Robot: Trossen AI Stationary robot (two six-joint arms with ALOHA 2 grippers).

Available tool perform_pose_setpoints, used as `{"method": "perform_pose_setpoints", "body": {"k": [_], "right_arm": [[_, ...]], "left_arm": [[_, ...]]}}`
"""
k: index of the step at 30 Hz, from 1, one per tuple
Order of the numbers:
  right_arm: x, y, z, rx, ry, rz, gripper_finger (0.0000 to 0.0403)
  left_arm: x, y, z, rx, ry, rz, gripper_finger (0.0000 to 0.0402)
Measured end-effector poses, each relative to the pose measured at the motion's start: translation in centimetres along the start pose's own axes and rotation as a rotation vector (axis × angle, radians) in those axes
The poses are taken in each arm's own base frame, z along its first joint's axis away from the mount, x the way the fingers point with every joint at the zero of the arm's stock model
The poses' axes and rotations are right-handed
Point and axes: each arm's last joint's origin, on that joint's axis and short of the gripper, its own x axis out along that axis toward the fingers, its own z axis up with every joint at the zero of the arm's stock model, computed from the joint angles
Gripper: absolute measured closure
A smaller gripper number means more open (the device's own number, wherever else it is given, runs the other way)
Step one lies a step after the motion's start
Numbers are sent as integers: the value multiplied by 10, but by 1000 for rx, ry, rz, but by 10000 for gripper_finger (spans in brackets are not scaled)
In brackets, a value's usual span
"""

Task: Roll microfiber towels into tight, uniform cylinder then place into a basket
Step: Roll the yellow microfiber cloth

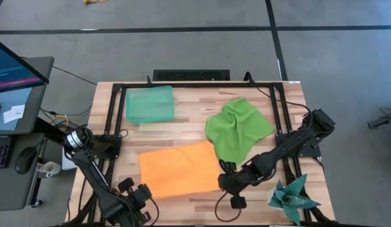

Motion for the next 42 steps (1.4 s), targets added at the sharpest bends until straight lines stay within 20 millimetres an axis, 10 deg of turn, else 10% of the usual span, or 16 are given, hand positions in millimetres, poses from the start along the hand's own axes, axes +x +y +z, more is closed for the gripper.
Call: {"method": "perform_pose_setpoints", "body": {"k": [18,42], "right_arm": [[-1,-84,19,109,67,-237,397],[3,-156,21,-247,162,-296,394]], "left_arm": [[0,29,23,-156,-117,302,398],[35,59,56,-197,-28,523,398]]}}
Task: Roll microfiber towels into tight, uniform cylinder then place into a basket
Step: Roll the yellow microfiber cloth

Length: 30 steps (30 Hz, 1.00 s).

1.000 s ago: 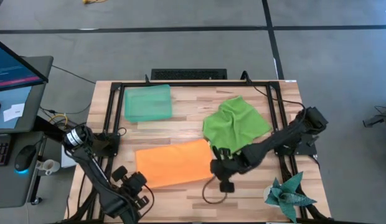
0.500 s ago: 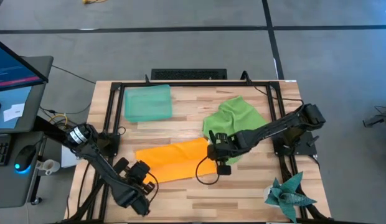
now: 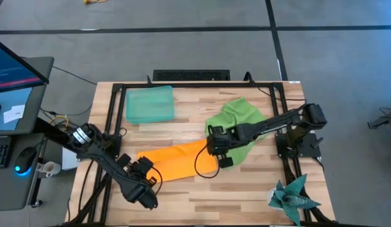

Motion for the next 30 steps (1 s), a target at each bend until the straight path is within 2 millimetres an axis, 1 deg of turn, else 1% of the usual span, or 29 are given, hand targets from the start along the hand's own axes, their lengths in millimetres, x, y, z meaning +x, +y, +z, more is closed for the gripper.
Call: {"method": "perform_pose_setpoints", "body": {"k": [2,4,6,8,12,14,19,23,30], "right_arm": [[4,-1,-4,1,31,7,394],[8,-2,1,-8,2,1,393],[14,-1,-4,-19,49,6,393],[20,-1,0,-19,40,2,393],[22,-2,-1,-1,53,-4,393],[25,-3,-2,6,61,-5,393],[25,-8,-2,20,54,-13,393],[25,-15,-2,38,41,-24,392],[25,-19,-2,51,32,-27,392]], "left_arm": [[0,-2,1,9,-9,-23,398],[1,-2,2,20,4,-17,398],[1,-3,3,26,-4,-29,398],[3,-3,4,32,8,-19,398],[7,-4,7,37,14,-13,397],[7,-4,8,54,11,-14,397],[7,-4,8,57,4,-15,388],[7,-4,8,55,5,-21,368],[7,-4,8,57,5,-14,312]]}}
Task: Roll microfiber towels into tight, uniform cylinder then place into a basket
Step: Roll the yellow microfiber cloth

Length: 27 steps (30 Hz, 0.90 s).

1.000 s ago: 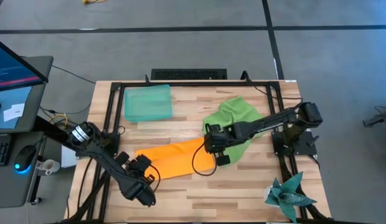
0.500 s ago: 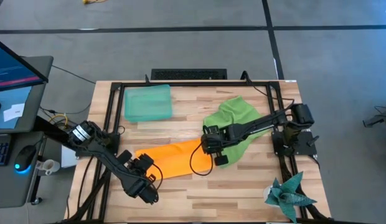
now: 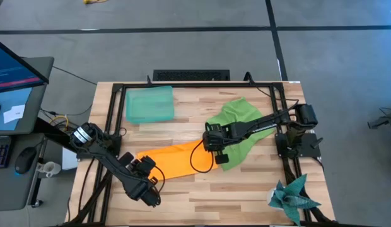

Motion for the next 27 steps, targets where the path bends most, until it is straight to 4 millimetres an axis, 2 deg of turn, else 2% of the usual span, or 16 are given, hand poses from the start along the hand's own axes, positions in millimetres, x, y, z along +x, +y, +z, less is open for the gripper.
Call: {"method": "perform_pose_setpoints", "body": {"k": [5,11,20,27], "right_arm": [[0,-1,3,3,-27,-4,392],[0,-1,3,3,-30,-3,376],[-1,-2,3,10,-16,-43,273],[-22,-15,7,105,112,-39,202]], "left_arm": [[0,3,-1,6,47,30,290],[0,1,-1,1,48,8,287],[-1,-17,1,70,-37,-171,287],[-5,-31,6,105,-209,-292,287]]}}
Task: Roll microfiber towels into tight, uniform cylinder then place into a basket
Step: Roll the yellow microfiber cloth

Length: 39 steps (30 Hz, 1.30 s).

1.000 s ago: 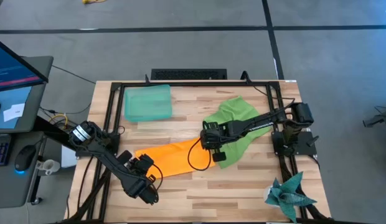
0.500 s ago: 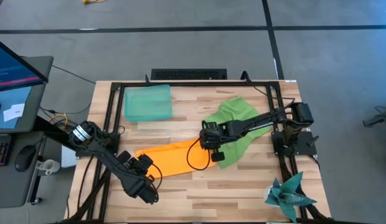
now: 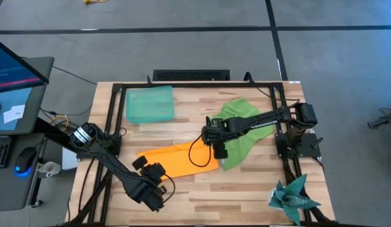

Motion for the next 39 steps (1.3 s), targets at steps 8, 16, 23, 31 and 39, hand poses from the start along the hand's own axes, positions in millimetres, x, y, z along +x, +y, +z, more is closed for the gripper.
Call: {"method": "perform_pose_setpoints", "body": {"k": [8,16,23,31,39], "right_arm": [[-33,2,-19,1,4,5,183],[-56,20,-50,94,-284,22,182],[-43,36,-57,37,-445,36,182],[-26,38,-43,-35,-513,14,182],[-25,42,-41,-4,-524,25,182]], "left_arm": [[0,-3,5,-4,-149,-8,287],[5,-9,17,39,-165,-54,287],[2,-10,27,99,-127,-77,287],[-50,13,32,147,-176,-175,288],[-44,49,11,8,-253,-236,288]]}}
